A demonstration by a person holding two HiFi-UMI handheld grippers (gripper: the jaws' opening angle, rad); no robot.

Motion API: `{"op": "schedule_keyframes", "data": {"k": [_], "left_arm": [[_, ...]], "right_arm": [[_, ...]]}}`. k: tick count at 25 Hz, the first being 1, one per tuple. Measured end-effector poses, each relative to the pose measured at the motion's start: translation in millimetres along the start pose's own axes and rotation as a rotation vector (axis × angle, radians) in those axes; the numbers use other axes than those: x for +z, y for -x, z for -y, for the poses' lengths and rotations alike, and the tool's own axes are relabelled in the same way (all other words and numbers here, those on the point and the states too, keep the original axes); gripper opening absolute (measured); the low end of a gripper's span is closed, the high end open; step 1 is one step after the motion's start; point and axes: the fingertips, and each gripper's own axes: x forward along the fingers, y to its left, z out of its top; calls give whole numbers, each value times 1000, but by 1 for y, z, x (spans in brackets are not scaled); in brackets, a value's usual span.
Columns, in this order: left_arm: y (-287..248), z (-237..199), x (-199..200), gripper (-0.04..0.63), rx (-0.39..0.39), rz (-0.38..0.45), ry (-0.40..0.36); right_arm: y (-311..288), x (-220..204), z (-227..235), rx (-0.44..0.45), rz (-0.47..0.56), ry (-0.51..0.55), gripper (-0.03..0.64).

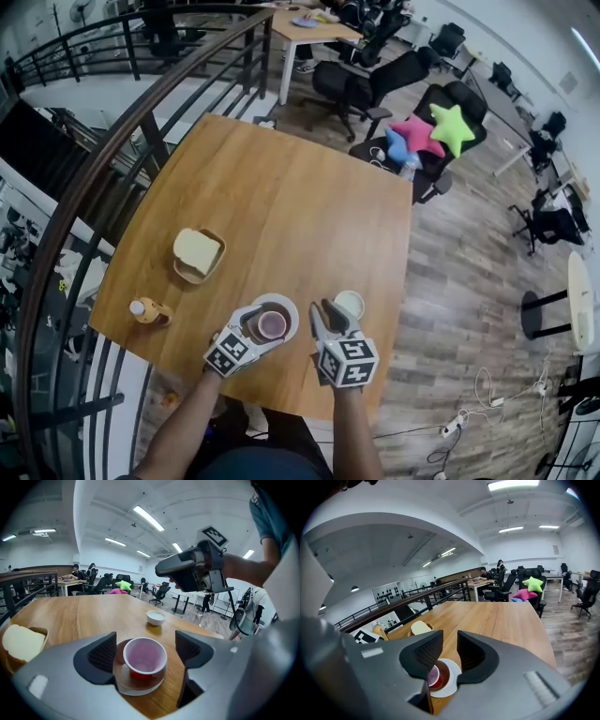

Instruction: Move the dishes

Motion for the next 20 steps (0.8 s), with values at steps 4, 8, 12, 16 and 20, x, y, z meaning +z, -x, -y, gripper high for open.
{"op": "schedule_keyframes", "data": {"k": [4,8,12,16,20], "left_arm": [[-12,-2,-11,400,14,-36,-15],[-19,-5,-17,405,31,-62,-40],[-23,-3,-27,403,27,-80,-50],[-27,-3,-31,386,42,-98,-69],[-28,-4,-35,353,51,-97,-71]], "right_arm": [[-9,-9,6,6,-19,-11,77],[-16,-18,10,10,-38,-24,77],[-19,-25,10,15,-51,-34,77],[-24,-31,15,19,-61,-44,77],[-28,-37,17,23,-71,-53,77]]}}
